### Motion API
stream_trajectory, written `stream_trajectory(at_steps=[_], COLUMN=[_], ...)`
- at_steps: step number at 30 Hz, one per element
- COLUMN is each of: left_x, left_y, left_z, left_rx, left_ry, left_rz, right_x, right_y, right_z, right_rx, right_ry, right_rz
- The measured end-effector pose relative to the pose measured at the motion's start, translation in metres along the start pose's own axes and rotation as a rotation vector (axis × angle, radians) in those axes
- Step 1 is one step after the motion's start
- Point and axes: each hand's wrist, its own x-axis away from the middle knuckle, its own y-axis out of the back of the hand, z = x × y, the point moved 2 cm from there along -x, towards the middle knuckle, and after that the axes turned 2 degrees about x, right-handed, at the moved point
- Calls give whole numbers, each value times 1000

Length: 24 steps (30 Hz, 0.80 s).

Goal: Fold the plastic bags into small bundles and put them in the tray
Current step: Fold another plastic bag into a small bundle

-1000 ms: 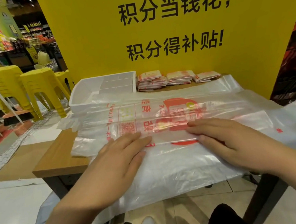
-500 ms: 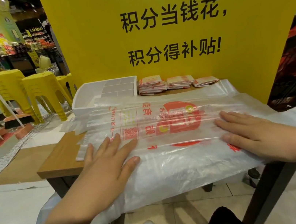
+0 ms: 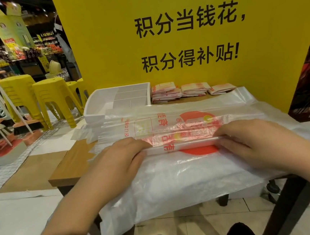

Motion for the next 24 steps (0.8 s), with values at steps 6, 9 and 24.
stream_trajectory(at_steps=[6, 9, 24], left_x=[-37, -51, -59], left_y=[14, 13, -3], left_z=[13, 23, 41], left_rx=[108, 96, 131], left_ry=[111, 118, 148], left_rz=[97, 70, -133], right_x=[-33, -47, -59], right_y=[-3, -8, -23], right_z=[-29, -34, -43], right_rx=[-155, -165, -222], right_ry=[-38, -34, -139], right_rz=[67, 85, 9])
